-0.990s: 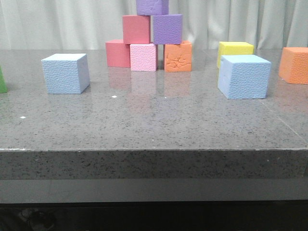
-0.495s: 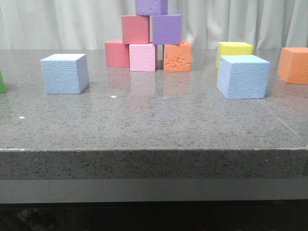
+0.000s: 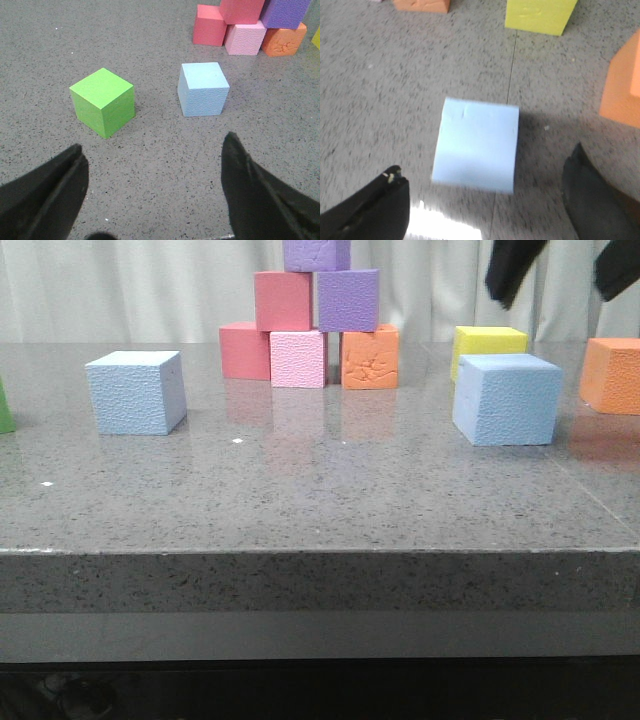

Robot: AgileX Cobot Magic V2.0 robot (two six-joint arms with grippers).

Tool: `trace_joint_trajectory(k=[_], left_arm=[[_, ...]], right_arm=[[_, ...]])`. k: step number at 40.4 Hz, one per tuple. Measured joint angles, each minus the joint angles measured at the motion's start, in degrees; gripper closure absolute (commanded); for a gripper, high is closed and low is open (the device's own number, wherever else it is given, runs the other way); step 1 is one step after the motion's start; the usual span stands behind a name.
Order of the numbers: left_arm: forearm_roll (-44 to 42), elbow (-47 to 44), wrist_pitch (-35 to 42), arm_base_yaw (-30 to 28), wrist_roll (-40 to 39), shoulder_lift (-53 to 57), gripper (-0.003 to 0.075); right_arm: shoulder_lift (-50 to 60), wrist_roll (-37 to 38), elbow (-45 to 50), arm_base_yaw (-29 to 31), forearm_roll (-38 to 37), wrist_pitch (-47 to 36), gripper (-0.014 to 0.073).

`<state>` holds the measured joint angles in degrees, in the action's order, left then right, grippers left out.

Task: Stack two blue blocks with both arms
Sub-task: 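Lower the right gripper over the light-blue cube beside the yellow cube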

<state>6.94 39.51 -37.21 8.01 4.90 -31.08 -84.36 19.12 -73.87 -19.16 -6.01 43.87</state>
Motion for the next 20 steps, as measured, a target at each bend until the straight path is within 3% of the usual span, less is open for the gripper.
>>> trace_joint_trajectory(k=[17,20], left_arm=[[-0.13,0.00,0.44,0.00,0.00,0.00,0.0193],[-0.13,0.00,0.44,0.00,0.00,0.00,0.0193]], right_arm=[[-13.31,3.58,-4.19,0.00,-0.14,-0.65,-0.0027],[-14.31,3.68,-4.19,0.00,0.13,-0.69,0.0015]])
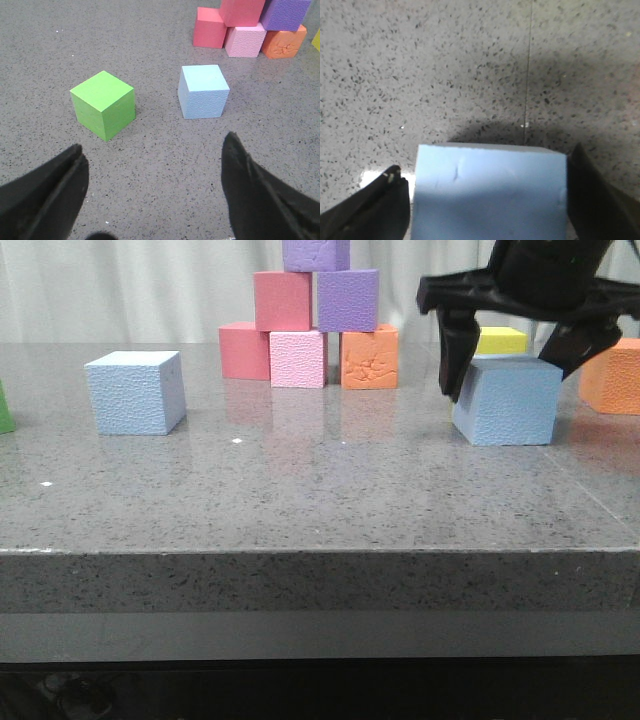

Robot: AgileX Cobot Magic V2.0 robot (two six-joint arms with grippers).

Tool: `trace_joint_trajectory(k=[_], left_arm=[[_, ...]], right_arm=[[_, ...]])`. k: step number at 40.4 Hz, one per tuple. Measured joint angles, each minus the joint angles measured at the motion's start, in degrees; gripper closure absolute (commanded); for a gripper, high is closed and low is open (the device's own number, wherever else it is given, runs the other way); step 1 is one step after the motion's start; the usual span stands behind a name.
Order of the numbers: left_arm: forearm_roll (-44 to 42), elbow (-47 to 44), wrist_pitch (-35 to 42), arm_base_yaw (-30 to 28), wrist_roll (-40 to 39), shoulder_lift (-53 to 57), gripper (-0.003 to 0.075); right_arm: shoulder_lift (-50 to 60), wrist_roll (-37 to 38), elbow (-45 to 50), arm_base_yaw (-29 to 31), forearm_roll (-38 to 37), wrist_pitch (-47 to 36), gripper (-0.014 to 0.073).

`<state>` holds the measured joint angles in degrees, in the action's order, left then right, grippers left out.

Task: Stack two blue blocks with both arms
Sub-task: 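Lower the right gripper over the light-blue cube beside the yellow cube, then close the right gripper on the light-blue cube and lift it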

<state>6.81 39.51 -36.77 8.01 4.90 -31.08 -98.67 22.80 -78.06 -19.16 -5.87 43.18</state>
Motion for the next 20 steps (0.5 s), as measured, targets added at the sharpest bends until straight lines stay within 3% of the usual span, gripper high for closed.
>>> trace_joint_trajectory(k=[6,20], left_arm=[[0.00,0.00,0.00,0.00,0.00,0.00,0.0193],[-0.55,0.00,0.11,0.08,0.00,0.00,0.0193]], right_arm=[[-0.28,0.00,0.00,0.00,0.17,-0.13,0.0168],[2.98,0.00,-0.27,-0.99,0.55,2.22,0.0180]])
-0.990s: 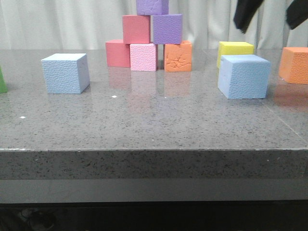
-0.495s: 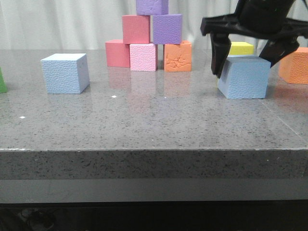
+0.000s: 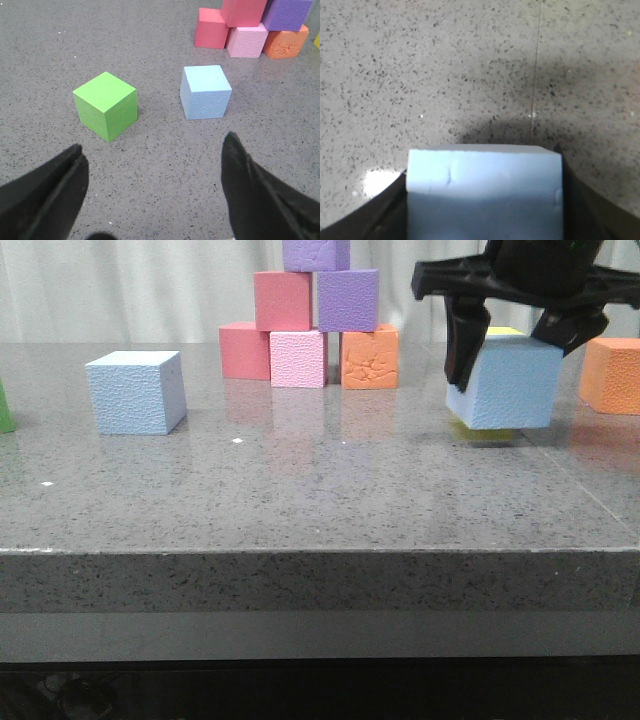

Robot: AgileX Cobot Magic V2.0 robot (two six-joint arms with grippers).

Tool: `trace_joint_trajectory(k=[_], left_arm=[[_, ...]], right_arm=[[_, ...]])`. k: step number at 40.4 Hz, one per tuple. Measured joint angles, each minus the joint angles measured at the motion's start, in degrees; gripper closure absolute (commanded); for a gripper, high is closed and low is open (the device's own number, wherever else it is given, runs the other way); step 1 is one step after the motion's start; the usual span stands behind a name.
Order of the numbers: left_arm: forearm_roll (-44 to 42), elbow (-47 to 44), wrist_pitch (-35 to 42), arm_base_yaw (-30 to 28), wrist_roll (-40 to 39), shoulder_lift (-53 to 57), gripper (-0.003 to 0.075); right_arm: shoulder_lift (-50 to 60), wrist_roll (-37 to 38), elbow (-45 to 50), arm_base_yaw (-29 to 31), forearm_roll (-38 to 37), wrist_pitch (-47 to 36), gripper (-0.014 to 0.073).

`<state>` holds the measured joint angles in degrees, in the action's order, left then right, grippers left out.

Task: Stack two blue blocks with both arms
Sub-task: 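Close the right gripper on the light-blue cube and lift it, then carry the cube toward the pyramid and set it down, releasing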

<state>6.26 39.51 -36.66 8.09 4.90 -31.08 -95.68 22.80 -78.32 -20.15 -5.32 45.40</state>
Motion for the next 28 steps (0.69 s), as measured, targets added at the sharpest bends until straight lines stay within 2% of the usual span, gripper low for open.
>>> trace_joint_trajectory(k=[7,15,20,28], left_arm=[[-0.04,0.00,0.00,0.00,0.00,0.00,0.0193],[-0.14,0.00,0.00,0.00,0.00,0.00,0.0193],[-0.14,0.00,0.08,0.00,0.00,0.00,0.0193],[-0.14,0.00,0.08,0.00,0.00,0.00,0.0193]], right_arm=[[3.52,0.00,-0.74,-1.72,1.73,1.97,0.0180],[3.65,0.88,-4.04,-8.68,2.17,1.61,0.0180],[-0.13,5.59,-8.38,-12.15,1.49,2.20,0.0180],[-9.49,14.06,-17.65,-15.58,-4.14,7.57,0.0180]])
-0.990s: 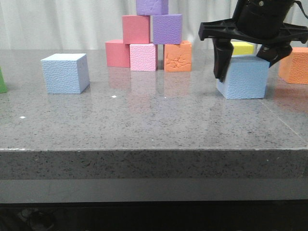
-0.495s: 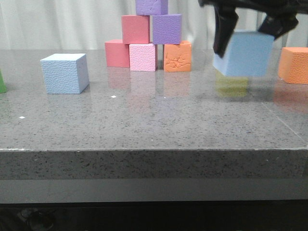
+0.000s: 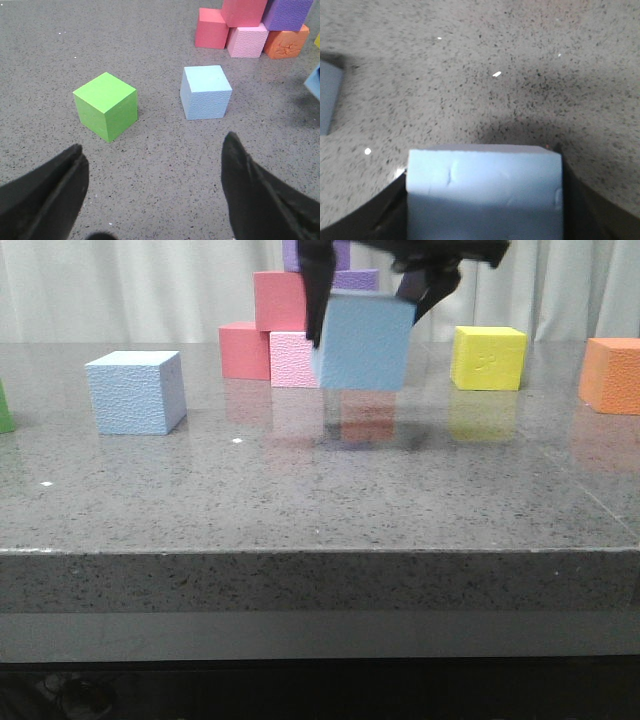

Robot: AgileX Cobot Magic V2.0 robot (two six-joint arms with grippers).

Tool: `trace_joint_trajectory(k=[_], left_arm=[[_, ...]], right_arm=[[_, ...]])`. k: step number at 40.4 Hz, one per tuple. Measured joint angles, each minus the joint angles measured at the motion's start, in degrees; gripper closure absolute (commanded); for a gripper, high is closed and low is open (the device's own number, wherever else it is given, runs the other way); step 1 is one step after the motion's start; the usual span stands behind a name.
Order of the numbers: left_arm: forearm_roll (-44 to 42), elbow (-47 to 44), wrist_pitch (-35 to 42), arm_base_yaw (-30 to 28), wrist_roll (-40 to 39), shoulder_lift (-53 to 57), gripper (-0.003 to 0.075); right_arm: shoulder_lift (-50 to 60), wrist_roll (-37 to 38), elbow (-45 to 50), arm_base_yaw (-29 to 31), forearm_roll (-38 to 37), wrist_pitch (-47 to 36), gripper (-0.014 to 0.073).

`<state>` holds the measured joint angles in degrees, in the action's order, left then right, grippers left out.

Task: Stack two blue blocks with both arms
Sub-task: 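Carry the cube toward the pyramid and set it down, releasing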

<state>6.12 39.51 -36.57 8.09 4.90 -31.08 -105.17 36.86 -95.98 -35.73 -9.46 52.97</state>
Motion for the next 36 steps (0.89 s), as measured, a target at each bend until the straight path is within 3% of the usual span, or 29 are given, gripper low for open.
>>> trace_joint_trajectory(k=[9,36], left_arm=[[0.00,0.00,0.00,0.00,0.00,0.00,0.0193],[-0.13,0.00,0.00,0.00,0.00,0.00,0.0194]], right_arm=[[-7.18,3.50,-7.68,-3.16,-5.22,2.03,0.0180],[-10.31,5.39,-8.02,-1.51,-7.93,1.67,0.0180]])
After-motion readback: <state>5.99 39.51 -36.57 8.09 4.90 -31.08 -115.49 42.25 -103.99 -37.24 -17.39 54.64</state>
